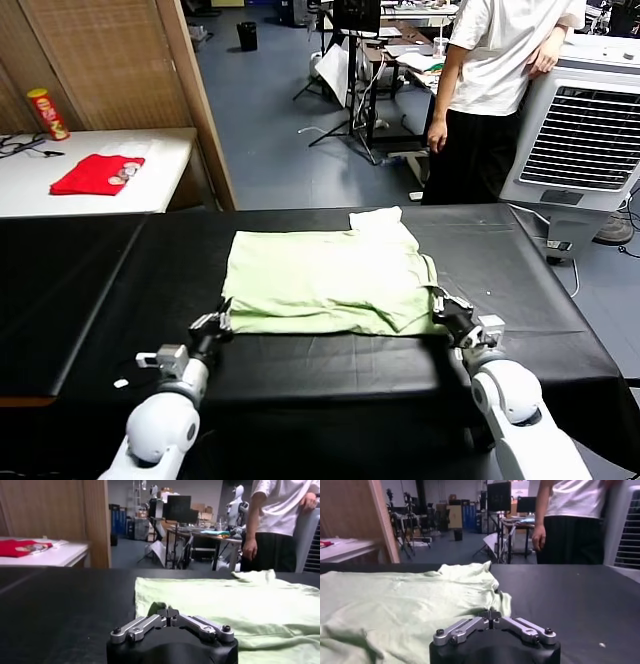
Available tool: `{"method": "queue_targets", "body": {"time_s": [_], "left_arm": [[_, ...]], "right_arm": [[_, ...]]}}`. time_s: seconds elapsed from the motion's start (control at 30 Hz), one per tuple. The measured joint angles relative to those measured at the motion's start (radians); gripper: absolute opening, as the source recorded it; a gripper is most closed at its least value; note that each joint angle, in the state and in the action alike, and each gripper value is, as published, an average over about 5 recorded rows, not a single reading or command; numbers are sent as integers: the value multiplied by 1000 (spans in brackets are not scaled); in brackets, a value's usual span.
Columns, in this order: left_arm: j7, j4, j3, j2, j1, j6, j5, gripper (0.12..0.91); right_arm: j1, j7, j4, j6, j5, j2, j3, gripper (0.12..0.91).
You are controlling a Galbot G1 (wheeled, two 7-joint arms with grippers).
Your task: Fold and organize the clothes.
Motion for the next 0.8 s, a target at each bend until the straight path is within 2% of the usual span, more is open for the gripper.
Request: {"method": "queue_targets", "body": {"time_s": [0.07, 0.13, 0.27, 0.37, 0.47, 0.53, 0.63, 0.8], "left_arm": [[0, 0, -2, 1, 2, 1, 2, 203], [0, -4, -6, 5, 9, 2, 2, 303], [2, -23, -13, 17, 35, 7, 2, 572], [4, -42, -15, 27, 62, 13, 0, 729], [6, -61, -17, 32, 89, 21, -11, 788], [6, -68, -19, 33, 101, 26, -23, 794], [8, -66, -23, 32, 106, 35, -51, 798], [22, -47, -33, 30, 104, 45, -89, 793]], "right_arm": [[-25, -3, 34, -9, -8, -9, 11, 428], [-56, -2, 70, -13, -20, -15, 23, 528], [-123, 2, 133, -16, -42, -19, 47, 733], [-174, 5, 163, -15, -49, -16, 61, 789], [-215, 11, 175, -15, -48, -9, 70, 790], [-231, 13, 176, -14, -46, -3, 72, 769], [-242, 14, 171, -14, -46, 7, 70, 685], [-241, 15, 157, -14, -49, 21, 63, 484]]}}
